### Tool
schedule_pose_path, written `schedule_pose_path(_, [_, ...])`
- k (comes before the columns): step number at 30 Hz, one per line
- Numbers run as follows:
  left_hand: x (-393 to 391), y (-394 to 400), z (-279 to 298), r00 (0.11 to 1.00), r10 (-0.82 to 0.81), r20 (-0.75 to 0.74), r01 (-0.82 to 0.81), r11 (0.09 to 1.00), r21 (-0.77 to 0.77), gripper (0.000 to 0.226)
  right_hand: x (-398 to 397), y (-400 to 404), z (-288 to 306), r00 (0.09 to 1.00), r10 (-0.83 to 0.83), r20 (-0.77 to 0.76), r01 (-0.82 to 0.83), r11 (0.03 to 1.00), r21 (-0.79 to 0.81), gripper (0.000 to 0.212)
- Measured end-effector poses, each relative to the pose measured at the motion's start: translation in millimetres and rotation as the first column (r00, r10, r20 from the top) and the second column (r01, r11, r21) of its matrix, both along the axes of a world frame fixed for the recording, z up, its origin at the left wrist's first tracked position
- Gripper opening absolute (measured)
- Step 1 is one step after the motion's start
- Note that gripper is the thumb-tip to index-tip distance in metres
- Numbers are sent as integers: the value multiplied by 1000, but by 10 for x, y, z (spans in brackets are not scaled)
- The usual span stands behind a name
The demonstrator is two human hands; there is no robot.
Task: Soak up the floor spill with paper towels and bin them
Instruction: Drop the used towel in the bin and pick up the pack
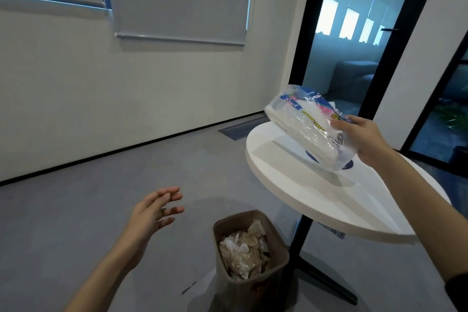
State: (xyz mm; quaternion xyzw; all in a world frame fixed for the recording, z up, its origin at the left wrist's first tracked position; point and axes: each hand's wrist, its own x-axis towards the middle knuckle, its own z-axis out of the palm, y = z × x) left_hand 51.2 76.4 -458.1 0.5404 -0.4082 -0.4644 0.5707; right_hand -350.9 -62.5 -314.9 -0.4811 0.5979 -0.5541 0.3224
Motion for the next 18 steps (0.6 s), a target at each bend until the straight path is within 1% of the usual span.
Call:
schedule_pose_path(2, [23, -5, 25, 1000, 4, 14, -4, 1000, 2, 24, -10, -57, -34, 975, -116, -190, 89, 985, -148, 18])
schedule_pose_path(4, [61, -13, 35, 999, 6, 32, -6, 1000, 6, 24, -29, -122, -88, 894, -214, -393, 118, 960, -253, 27])
schedule_pose_path(6, [94, -32, 59, 999, 6, 40, -7, 1000, 9, 24, -26, -164, -132, 804, -258, -536, 109, 950, -294, 32])
schedule_pose_path(8, [116, -68, 90, 999, 7, 36, -7, 1000, 0, 23, 10, -198, -166, 751, -266, -604, 106, 952, -288, 32])
schedule_pose_path(11, [144, -105, 139, 999, 8, 32, -7, 1000, -11, 22, 84, -232, -256, 690, -259, -676, 143, 964, -223, 32])
schedule_pose_path(15, [218, -107, 156, 999, 24, 33, -24, 1000, -16, 22, 198, -222, -373, 610, -216, -762, 167, 976, -143, 43])
schedule_pose_path(17, [270, -88, 146, 999, 28, 32, -27, 1000, -12, 22, 259, -195, -366, 553, -220, -804, 173, 974, -147, 51])
schedule_pose_path(18, [317, -79, 130, 999, 31, 18, -31, 999, -16, 22, 276, -199, -360, 524, -249, -815, 177, 967, -182, 57])
